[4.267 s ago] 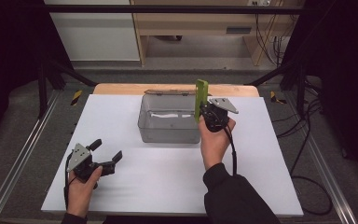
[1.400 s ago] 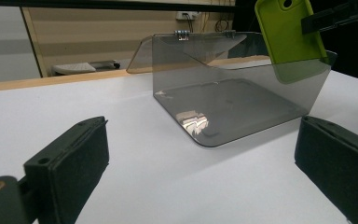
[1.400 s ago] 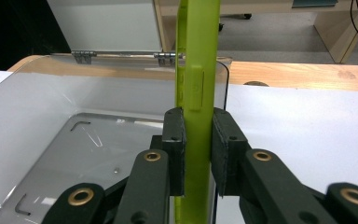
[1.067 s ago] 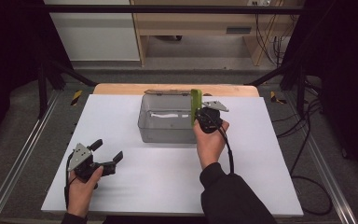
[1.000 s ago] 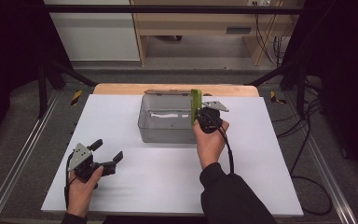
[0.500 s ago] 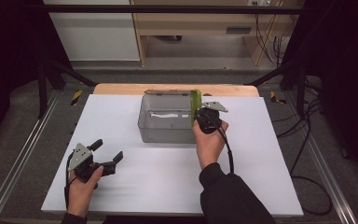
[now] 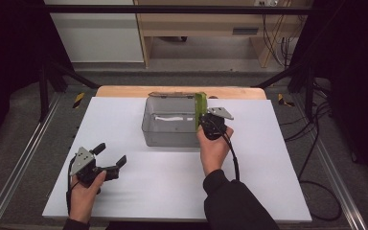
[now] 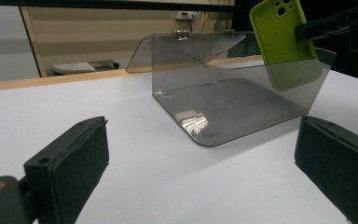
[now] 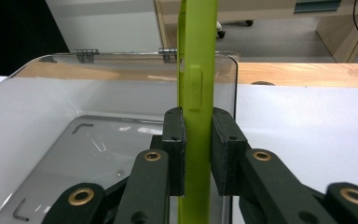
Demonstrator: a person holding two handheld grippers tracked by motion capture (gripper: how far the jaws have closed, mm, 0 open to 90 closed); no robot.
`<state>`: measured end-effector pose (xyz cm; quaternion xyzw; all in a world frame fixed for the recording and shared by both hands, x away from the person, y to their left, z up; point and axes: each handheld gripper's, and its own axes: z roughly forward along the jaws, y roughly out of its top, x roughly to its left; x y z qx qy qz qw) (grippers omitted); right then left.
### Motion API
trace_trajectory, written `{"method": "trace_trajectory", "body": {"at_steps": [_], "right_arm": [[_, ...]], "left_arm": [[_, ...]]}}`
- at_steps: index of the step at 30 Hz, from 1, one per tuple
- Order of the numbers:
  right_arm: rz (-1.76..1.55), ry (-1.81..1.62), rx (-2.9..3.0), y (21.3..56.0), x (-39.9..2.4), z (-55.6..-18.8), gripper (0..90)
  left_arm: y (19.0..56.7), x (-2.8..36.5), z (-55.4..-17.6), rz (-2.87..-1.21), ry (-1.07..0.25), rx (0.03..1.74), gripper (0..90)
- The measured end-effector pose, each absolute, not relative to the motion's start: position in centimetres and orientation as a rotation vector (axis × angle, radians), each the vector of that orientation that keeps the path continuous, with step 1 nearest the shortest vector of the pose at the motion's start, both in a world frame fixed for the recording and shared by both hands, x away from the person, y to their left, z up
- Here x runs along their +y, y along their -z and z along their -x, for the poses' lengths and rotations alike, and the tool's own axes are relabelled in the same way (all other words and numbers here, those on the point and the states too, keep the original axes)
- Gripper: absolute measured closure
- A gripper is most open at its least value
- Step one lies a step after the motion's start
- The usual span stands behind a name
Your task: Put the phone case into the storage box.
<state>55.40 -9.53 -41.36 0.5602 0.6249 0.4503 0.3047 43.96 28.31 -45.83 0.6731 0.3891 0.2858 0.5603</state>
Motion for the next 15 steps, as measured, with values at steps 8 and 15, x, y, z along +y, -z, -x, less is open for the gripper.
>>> {"method": "trace_trajectory", "body": {"at_steps": [8,15], "right_arm": [[-1.471,-1.205,1.651,41.45,-9.07,-55.31,77.5],[-1.475,-1.205,1.646,41.56,-8.99,-55.25,77.5]], "left_arm": [[45.82,28.3,-43.96,-1.583,-0.671,0.917,2.7],[45.83,28.3,-43.98,-1.588,-0.671,0.916,2.7]]}}
